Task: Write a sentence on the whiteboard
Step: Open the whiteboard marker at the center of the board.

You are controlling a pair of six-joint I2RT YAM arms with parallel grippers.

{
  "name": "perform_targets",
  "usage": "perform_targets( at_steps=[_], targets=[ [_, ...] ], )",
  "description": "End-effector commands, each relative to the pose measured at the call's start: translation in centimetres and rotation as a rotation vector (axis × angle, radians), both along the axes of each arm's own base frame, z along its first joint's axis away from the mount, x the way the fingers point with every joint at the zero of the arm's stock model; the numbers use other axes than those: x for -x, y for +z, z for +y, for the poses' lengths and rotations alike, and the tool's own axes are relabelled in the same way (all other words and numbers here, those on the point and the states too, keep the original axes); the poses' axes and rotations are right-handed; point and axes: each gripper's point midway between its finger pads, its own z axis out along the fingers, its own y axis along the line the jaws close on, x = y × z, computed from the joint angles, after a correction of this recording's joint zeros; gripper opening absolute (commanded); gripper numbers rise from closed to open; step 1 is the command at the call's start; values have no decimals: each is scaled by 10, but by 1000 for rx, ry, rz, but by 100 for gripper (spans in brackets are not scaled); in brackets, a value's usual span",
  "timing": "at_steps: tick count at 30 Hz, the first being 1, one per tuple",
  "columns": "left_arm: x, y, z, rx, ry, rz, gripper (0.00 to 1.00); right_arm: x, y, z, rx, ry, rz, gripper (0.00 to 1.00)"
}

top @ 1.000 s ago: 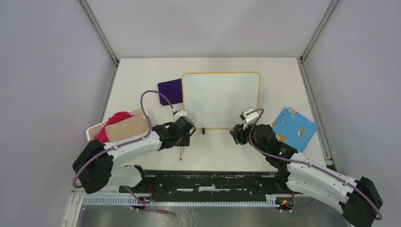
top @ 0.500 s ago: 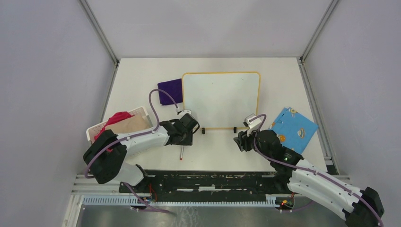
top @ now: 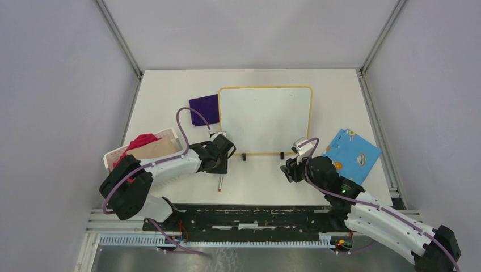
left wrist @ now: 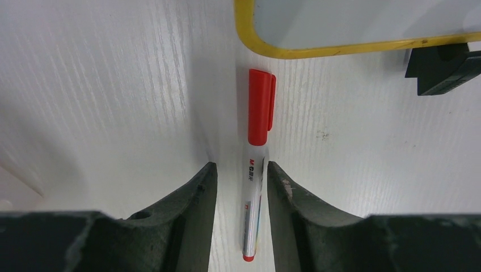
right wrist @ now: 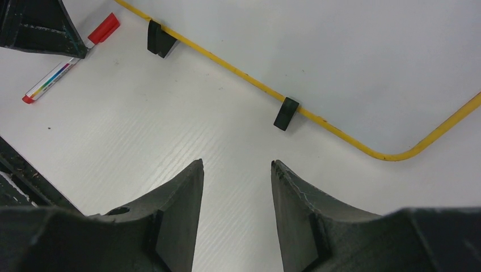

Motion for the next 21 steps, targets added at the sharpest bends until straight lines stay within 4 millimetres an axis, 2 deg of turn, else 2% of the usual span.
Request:
perform_targets(
  at_steps=[1,14,21],
  targets=[
    [2,-4,0,1,-33,9,44,-3,7,3,-19,8,-28,53],
    [11,-18,-1,-20,-78,55,34,-3,5,1,-14,-2,-25,53],
    [24,-17,-8,20,-75,65,19,-3,5,1,-9,0,-25,53]
  ],
)
